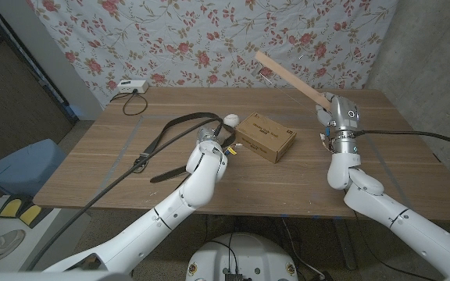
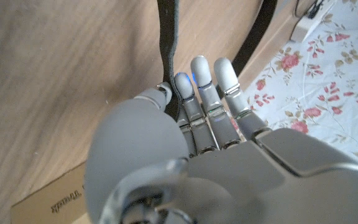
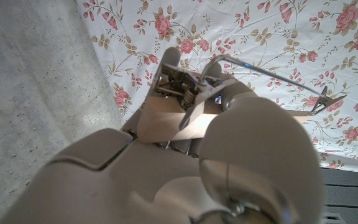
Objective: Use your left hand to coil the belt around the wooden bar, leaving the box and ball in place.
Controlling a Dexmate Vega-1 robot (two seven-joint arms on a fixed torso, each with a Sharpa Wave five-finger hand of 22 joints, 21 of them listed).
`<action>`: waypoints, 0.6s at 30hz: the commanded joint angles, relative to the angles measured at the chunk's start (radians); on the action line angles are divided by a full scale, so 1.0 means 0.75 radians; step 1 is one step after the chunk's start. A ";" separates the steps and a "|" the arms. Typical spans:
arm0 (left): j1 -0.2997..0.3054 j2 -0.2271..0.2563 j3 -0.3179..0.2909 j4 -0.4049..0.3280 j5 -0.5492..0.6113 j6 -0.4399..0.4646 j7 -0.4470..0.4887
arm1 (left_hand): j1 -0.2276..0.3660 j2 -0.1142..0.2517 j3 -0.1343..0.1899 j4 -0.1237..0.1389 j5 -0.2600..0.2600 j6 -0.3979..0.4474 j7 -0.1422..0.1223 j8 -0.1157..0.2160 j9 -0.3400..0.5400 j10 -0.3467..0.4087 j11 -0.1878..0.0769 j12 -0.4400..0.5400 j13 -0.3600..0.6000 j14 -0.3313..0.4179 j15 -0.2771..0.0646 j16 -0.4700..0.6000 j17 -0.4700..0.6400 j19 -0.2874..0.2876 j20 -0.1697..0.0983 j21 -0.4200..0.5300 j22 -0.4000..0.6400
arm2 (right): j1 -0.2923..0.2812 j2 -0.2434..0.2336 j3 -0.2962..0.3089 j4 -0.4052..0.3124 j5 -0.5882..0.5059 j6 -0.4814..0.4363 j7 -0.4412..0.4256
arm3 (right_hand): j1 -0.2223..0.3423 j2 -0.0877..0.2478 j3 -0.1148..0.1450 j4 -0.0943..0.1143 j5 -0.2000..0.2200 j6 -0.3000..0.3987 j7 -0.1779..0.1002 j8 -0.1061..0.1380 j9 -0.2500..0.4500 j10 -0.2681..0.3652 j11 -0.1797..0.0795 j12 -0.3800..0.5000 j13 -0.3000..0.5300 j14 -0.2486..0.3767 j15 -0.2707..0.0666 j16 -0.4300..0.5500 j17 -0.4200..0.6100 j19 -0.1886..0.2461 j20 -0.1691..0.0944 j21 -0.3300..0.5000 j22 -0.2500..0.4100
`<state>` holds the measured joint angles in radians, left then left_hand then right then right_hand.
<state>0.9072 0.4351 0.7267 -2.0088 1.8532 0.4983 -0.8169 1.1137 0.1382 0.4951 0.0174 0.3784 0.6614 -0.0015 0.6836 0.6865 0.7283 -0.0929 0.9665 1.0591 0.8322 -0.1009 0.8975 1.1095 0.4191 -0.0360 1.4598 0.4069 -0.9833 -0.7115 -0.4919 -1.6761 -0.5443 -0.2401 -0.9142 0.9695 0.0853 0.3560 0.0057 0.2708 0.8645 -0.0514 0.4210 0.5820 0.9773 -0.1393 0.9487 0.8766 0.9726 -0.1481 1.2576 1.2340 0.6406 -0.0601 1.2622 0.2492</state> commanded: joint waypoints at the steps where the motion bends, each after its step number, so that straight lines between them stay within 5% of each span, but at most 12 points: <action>1: 0.029 0.108 -0.035 -0.141 -0.046 0.013 0.528 | 0.011 0.007 0.003 0.010 0.029 0.003 -0.012 0.132 0.187 0.105 -0.082 0.007 0.009 0.017 -0.113 -0.012 0.023 0.004 -0.011 0.013 -0.013 | 0.040 0.007 -0.032 0.018 -0.031 0.046 -0.022 | 0.055 0.101 0.048 0.048 0.007 0.052 0.034 -0.008 0.003 0.004 0.002 0.003 0.006 -0.010 -0.091 0.010 0.002 -0.011 -0.151 0.013 -0.006; 9: 0.003 0.169 -0.073 -0.204 -0.162 -0.091 0.642 | 0.003 0.000 0.006 0.022 0.060 -0.006 -0.019 0.136 0.186 0.106 -0.087 0.001 0.016 0.024 -0.115 -0.045 0.024 -0.007 -0.015 0.007 -0.047 | 0.053 0.006 -0.045 0.019 -0.076 0.064 -0.057 | 0.053 0.098 0.046 0.050 0.008 0.053 0.028 -0.008 0.007 -0.003 0.002 0.002 0.010 -0.015 -0.090 0.016 0.002 -0.023 -0.155 0.021 -0.019; 18: -0.120 0.239 -0.083 -0.282 -0.280 -0.306 0.545 | 0.001 -0.010 0.011 0.031 0.094 0.010 -0.017 0.137 0.160 0.109 -0.087 -0.014 0.013 0.050 -0.117 -0.102 -0.010 -0.005 -0.025 0.003 -0.090 | 0.084 -0.009 -0.071 0.006 -0.141 0.088 -0.057 | 0.051 0.093 0.044 0.052 0.010 0.054 0.025 -0.011 0.006 -0.007 0.004 -0.001 0.010 -0.031 -0.090 0.018 0.002 -0.038 -0.159 0.027 -0.034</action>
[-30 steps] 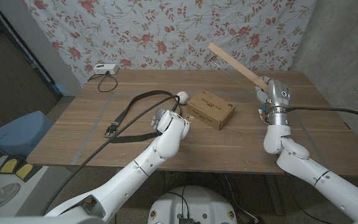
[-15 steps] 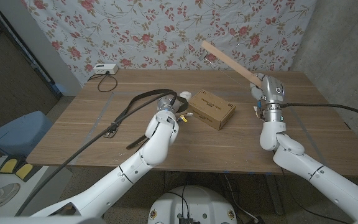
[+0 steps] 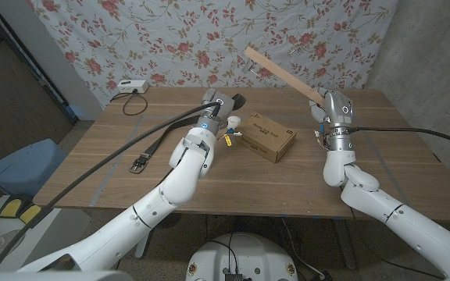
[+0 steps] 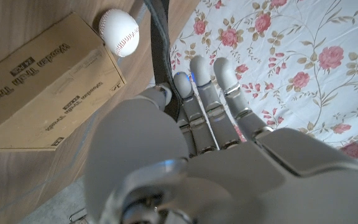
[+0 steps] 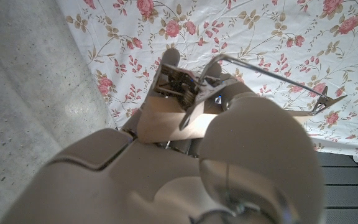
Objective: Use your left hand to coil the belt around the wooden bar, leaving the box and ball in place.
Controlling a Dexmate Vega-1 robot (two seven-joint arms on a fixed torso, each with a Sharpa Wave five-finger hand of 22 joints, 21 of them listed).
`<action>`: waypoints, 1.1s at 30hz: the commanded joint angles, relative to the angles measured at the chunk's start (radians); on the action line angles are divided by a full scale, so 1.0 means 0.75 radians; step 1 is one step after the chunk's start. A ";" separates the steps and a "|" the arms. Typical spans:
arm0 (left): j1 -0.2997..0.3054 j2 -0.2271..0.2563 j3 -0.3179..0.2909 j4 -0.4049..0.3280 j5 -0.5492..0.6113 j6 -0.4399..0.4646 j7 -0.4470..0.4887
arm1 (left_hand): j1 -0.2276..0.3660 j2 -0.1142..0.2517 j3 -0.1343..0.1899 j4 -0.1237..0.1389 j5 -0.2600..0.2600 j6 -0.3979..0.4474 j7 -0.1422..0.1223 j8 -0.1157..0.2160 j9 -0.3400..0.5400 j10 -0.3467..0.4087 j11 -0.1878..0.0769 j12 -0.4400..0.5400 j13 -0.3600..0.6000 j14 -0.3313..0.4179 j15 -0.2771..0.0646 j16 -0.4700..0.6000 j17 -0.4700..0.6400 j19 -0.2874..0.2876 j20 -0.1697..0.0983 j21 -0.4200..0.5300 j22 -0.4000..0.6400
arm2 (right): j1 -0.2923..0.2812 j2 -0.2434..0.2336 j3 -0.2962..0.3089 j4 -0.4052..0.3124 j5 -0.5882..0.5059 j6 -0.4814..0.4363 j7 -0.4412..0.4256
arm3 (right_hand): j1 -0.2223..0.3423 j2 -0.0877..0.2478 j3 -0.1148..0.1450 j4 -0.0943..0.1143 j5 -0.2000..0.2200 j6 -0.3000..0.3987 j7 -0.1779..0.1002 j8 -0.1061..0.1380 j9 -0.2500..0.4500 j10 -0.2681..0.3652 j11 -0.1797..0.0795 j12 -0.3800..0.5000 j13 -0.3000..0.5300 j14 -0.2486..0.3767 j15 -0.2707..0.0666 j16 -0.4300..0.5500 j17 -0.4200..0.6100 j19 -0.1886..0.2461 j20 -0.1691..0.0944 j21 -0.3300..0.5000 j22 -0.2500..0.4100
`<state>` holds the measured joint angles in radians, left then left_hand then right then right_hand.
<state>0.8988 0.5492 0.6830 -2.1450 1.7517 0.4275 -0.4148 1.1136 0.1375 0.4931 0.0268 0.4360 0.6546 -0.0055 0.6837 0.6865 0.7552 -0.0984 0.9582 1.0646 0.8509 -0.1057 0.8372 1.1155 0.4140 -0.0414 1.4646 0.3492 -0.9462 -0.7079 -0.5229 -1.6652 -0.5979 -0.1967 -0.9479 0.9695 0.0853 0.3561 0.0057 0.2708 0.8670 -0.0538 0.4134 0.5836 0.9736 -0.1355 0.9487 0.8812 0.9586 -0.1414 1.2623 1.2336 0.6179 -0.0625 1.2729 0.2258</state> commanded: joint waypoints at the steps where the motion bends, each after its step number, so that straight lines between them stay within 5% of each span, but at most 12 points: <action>1: -0.124 0.090 -0.021 -0.104 -0.151 -0.233 -0.001 | 0.001 -0.010 0.014 0.019 0.019 0.022 -0.010 0.137 0.158 0.072 -0.081 -0.003 0.009 0.024 -0.113 -0.024 -0.018 0.002 -0.017 -0.004 -0.015 | 0.039 -0.015 -0.033 -0.011 -0.079 0.031 -0.009 | 0.051 0.093 0.044 0.052 0.010 0.052 0.028 -0.001 0.003 0.002 -0.001 -0.002 0.000 -0.013 -0.099 0.013 0.002 -0.008 -0.156 0.014 -0.004; 10: -0.319 0.072 0.006 -0.151 -0.273 -0.445 -0.196 | 0.001 -0.022 0.018 0.023 0.041 0.018 -0.018 0.139 0.153 0.073 -0.084 -0.016 0.004 0.047 -0.113 -0.070 -0.056 -0.004 -0.020 -0.015 -0.050 | 0.081 -0.003 -0.070 0.005 -0.131 0.029 0.026 | 0.053 0.090 0.043 0.051 0.014 0.055 0.026 -0.001 0.006 -0.003 -0.002 -0.002 0.002 -0.020 -0.100 0.018 0.002 -0.015 -0.158 0.024 -0.017; 33: -0.600 0.042 0.014 -0.195 -0.116 -0.616 -0.235 | -0.001 -0.044 0.040 0.052 0.103 0.003 -0.031 0.158 0.155 0.078 -0.105 -0.050 -0.004 0.138 -0.128 -0.241 -0.214 -0.010 -0.034 -0.034 -0.130 | 0.154 0.045 -0.152 0.163 -0.173 0.036 -0.010 | 0.052 0.084 0.037 0.057 0.023 0.056 0.010 -0.009 0.009 -0.006 -0.001 -0.007 -0.005 -0.038 -0.099 0.027 0.001 -0.047 -0.162 0.036 -0.039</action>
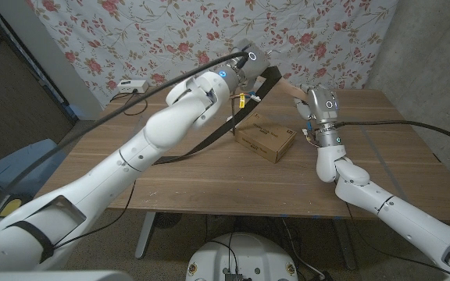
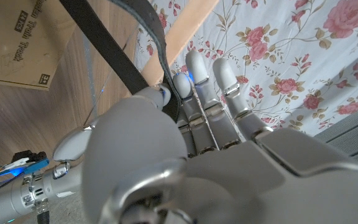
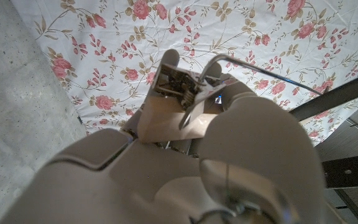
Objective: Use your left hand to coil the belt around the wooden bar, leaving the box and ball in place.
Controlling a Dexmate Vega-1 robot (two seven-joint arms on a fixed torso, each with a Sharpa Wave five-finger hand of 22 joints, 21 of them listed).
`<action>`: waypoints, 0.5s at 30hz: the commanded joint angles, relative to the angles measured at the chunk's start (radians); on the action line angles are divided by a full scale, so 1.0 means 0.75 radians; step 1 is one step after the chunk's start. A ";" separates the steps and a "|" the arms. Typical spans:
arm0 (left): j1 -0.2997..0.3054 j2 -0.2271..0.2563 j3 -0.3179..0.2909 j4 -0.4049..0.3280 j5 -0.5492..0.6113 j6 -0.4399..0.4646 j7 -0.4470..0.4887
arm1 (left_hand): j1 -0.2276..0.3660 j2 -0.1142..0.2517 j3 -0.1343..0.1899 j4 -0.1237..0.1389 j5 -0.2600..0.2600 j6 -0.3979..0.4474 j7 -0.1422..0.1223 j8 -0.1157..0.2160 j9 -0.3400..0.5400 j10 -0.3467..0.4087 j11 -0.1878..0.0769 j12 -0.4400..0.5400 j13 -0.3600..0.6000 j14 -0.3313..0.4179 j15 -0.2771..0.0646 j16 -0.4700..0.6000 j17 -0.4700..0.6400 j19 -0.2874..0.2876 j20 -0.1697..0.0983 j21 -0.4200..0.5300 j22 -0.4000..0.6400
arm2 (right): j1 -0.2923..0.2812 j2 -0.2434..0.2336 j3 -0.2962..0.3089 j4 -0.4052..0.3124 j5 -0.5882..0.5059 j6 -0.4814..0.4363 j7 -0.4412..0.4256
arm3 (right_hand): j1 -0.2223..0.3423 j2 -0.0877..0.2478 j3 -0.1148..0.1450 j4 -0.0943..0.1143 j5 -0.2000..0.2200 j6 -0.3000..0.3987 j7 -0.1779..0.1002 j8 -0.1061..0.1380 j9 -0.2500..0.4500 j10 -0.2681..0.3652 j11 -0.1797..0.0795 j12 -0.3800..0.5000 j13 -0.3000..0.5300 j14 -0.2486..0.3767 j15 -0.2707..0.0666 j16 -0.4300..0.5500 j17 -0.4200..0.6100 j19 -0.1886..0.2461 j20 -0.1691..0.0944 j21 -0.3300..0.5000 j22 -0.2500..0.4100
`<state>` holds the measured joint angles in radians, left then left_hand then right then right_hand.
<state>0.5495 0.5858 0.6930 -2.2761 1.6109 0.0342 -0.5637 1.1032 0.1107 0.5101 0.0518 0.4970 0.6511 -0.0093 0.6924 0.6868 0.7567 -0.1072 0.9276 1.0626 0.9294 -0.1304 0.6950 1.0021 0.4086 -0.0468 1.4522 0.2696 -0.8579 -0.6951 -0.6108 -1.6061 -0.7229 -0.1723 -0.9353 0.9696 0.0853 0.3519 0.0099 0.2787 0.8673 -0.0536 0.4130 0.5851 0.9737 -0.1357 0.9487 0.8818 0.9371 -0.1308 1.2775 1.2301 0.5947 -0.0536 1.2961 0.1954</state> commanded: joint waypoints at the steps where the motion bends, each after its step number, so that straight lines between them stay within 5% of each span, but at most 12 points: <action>1: -0.144 -0.007 -0.001 -0.020 0.080 -0.095 -0.036 | 0.011 -0.009 0.022 0.024 0.027 0.010 -0.025 0.146 0.150 0.077 -0.096 -0.009 0.000 0.045 -0.095 -0.073 -0.093 -0.013 -0.022 -0.034 -0.039 | 0.040 0.031 -0.037 0.095 -0.002 0.007 -0.030 | 0.051 0.083 0.042 0.052 0.013 0.056 0.011 -0.008 0.007 -0.008 0.002 -0.009 -0.008 -0.012 -0.113 0.007 0.006 -0.023 -0.175 0.004 0.001; 15: -0.313 -0.030 -0.028 0.100 0.065 -0.123 0.001 | 0.011 -0.032 0.045 0.042 0.053 0.005 -0.032 0.155 0.148 0.075 -0.106 -0.008 0.002 0.106 -0.109 -0.197 -0.211 0.000 -0.016 -0.078 -0.090 | 0.067 0.037 -0.071 0.164 0.000 0.120 -0.169 | 0.045 0.079 0.038 0.062 0.023 0.056 0.001 -0.014 0.010 -0.014 0.002 -0.014 -0.014 -0.040 -0.114 -0.002 0.002 -0.041 -0.180 -0.003 -0.012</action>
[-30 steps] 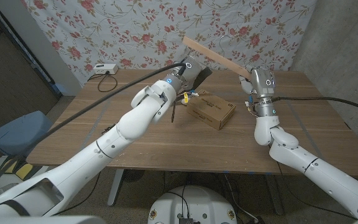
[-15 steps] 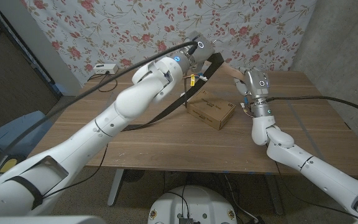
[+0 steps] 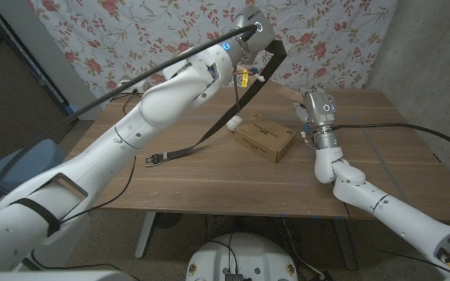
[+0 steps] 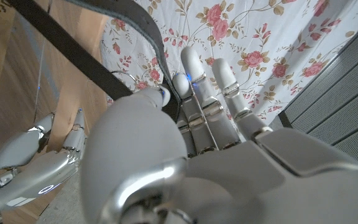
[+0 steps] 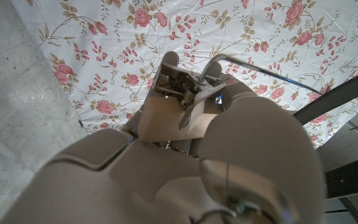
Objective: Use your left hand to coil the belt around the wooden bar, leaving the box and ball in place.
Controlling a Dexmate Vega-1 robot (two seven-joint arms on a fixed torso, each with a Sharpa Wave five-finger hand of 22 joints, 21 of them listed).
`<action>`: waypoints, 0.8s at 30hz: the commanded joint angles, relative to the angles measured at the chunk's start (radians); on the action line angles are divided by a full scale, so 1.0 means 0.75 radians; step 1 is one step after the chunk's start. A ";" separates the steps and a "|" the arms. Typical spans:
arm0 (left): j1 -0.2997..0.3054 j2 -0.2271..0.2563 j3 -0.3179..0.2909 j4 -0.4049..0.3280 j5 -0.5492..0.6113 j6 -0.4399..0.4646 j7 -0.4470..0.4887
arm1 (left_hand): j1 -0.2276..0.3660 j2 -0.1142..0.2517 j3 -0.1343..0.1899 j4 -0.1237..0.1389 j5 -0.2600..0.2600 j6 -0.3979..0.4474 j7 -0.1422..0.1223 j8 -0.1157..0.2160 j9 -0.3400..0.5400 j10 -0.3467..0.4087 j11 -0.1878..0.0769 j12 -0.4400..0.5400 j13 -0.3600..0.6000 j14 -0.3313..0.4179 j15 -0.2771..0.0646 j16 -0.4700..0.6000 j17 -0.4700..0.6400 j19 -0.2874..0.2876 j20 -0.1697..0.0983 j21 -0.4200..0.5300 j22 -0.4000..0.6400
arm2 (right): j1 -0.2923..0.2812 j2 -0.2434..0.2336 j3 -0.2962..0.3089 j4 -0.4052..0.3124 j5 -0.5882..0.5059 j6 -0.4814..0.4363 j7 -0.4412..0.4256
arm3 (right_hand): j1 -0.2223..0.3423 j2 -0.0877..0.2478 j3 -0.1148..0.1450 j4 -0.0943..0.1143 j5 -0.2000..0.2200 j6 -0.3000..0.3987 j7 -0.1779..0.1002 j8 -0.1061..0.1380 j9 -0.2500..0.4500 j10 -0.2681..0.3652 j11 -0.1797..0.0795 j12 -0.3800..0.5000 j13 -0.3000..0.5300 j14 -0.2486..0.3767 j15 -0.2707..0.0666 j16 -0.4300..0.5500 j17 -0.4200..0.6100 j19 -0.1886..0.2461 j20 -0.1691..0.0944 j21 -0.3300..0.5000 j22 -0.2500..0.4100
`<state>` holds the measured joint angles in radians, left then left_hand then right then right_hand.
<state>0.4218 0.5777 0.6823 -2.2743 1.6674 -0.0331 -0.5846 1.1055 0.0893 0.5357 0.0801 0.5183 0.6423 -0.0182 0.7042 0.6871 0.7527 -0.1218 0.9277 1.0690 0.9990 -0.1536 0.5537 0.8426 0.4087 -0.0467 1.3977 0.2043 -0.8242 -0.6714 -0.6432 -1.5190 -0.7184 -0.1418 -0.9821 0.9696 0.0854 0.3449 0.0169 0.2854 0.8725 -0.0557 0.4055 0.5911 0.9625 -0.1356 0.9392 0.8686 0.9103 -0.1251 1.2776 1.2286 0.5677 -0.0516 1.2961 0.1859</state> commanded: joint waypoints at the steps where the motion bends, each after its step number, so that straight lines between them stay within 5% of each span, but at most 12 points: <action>1: -0.156 -0.024 -0.012 0.114 -0.018 -0.032 0.035 | 0.008 -0.004 0.011 0.005 0.025 0.016 -0.020 0.139 0.146 0.076 -0.087 -0.005 0.001 0.018 -0.079 -0.012 0.001 -0.002 -0.017 -0.005 -0.001 | 0.019 0.004 -0.029 0.042 -0.012 0.086 -0.123 | 0.045 0.079 0.047 0.053 0.015 0.050 0.006 -0.004 0.002 0.003 0.003 -0.001 0.002 -0.005 -0.122 -0.003 0.004 -0.006 -0.183 -0.003 0.000; 10: -0.254 -0.054 -0.001 0.228 -0.061 0.015 0.084 | 0.007 -0.007 0.014 0.012 0.029 0.019 -0.023 0.140 0.140 0.076 -0.084 -0.003 0.003 0.021 -0.076 -0.036 0.001 -0.002 -0.019 -0.010 -0.003 | -0.008 -0.012 -0.021 -0.009 -0.058 0.092 -0.179 | 0.045 0.077 0.045 0.057 0.021 0.051 0.003 -0.007 0.002 -0.003 0.001 0.004 0.013 -0.007 -0.122 -0.003 0.005 -0.007 -0.186 -0.005 -0.002; 24: -0.437 -0.053 0.047 0.376 -0.004 0.067 0.130 | 0.013 -0.011 0.017 0.016 0.034 0.018 -0.023 0.147 0.139 0.076 -0.085 -0.005 -0.002 0.004 -0.081 -0.093 0.004 0.006 -0.023 -0.013 -0.008 | -0.028 0.052 0.038 0.048 -0.138 0.210 -0.180 | 0.043 0.070 0.041 0.062 0.030 0.052 -0.002 -0.005 0.011 -0.005 0.002 0.004 0.014 -0.015 -0.122 -0.004 0.005 -0.016 -0.191 -0.014 -0.004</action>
<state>0.2002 0.5395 0.6856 -2.0818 1.6253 -0.0077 -0.5269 1.1035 0.0766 0.5430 0.0902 0.5345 0.6390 -0.0217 0.7154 0.6873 0.7547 -0.1269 0.9277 1.0675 1.0073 -0.1590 0.4878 0.8428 0.4088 -0.0466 1.3901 0.1962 -0.8371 -0.6634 -0.6425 -1.5103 -0.7749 -0.0561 -1.1069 0.9696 0.0854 0.3408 0.0209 0.3019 0.8725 -0.0557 0.4039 0.5959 0.9627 -0.1356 0.9394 0.8779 0.9068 -0.1254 1.2775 1.2295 0.5591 -0.0536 1.2891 0.1813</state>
